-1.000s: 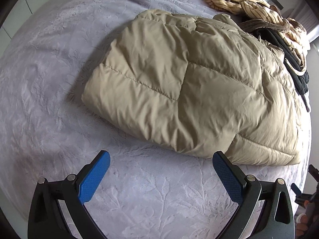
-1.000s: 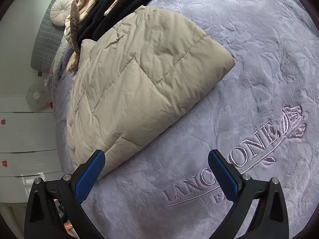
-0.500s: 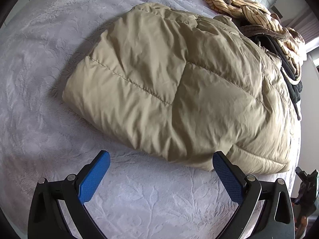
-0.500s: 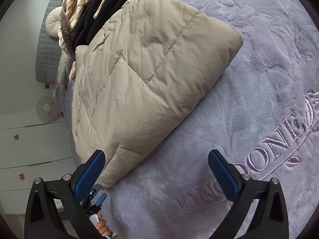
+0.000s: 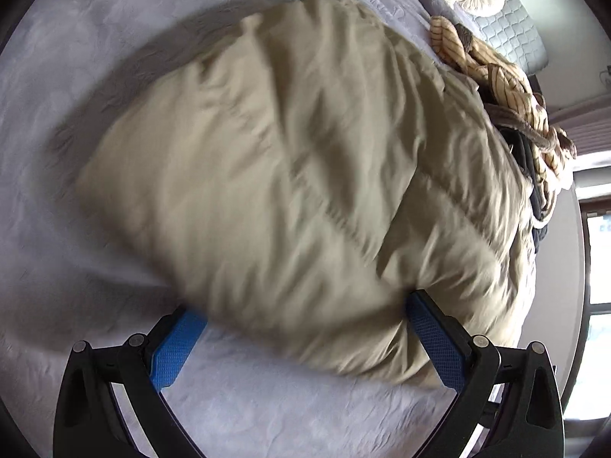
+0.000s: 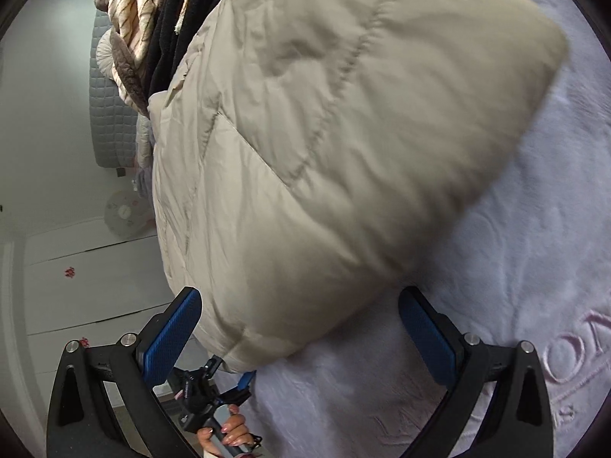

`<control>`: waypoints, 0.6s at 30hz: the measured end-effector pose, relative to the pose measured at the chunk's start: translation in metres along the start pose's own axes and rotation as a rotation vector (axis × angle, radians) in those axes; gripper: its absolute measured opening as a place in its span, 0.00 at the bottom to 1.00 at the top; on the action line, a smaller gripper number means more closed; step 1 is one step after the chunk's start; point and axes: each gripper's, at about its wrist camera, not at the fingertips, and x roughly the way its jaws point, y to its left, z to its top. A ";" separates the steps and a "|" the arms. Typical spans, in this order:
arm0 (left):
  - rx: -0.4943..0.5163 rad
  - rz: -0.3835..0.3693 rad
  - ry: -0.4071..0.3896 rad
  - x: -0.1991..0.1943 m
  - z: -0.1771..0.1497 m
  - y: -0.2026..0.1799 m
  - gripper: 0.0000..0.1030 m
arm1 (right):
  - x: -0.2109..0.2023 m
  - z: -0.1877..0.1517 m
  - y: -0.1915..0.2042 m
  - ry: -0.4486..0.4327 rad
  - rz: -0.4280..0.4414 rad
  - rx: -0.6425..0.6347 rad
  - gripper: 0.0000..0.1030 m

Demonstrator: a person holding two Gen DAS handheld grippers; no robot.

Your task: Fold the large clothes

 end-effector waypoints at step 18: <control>-0.154 -0.103 -0.094 0.013 0.029 -0.025 0.30 | 0.017 0.017 -0.002 -0.008 0.088 0.098 0.64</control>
